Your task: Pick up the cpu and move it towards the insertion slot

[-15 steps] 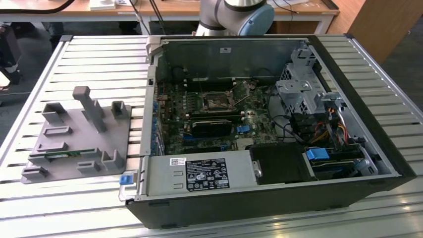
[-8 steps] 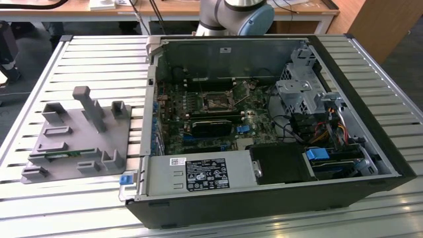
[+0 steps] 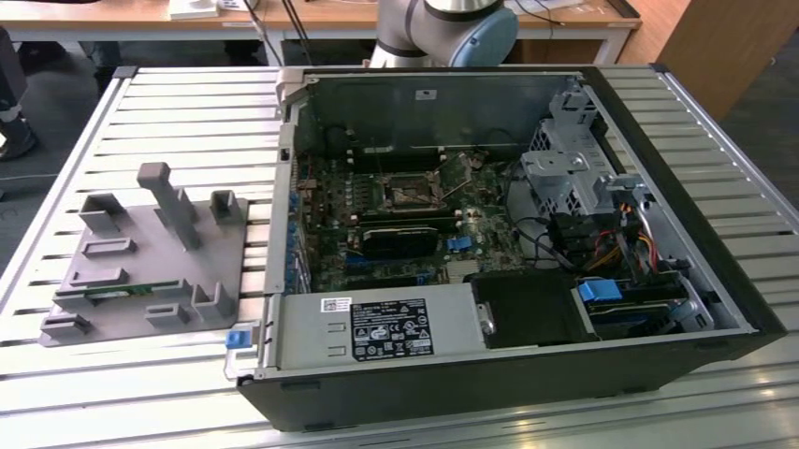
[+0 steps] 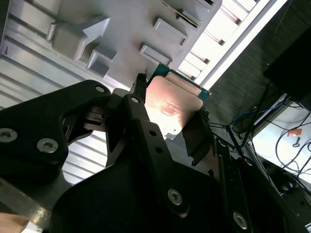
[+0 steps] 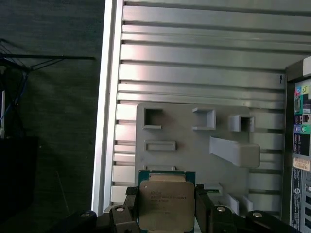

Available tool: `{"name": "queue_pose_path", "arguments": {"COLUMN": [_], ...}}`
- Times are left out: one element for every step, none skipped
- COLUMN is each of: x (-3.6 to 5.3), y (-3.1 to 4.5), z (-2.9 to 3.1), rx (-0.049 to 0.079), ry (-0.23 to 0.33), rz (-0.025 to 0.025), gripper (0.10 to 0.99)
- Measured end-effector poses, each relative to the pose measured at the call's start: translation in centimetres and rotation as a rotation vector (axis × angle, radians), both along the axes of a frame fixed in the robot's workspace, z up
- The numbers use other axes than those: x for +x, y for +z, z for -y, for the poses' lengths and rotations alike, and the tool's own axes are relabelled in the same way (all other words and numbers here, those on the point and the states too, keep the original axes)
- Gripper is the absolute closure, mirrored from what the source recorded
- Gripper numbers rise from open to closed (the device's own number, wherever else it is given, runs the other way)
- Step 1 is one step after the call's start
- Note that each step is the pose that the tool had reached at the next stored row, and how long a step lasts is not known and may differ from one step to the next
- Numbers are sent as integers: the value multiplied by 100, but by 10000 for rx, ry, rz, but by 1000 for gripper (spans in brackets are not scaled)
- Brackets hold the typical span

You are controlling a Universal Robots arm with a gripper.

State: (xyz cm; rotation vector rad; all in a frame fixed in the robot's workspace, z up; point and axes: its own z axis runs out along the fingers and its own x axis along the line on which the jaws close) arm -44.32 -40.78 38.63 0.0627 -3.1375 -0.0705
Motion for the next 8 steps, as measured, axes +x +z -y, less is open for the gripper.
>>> {"name": "queue_pose_path", "arguments": {"x": [0,0,0,0,0,0,0,0], "y": [15,31,49,67,86,104,122,137], "z": [0,0,0,0,0,0,0,0], "rx": [0,0,0,0,0,1,0,1], "ry": [0,0,0,0,0,0,0,0], "rz": [0,0,0,0,1,1,0,0], "gripper": [541,541,541,541,541,541,541,541]}}
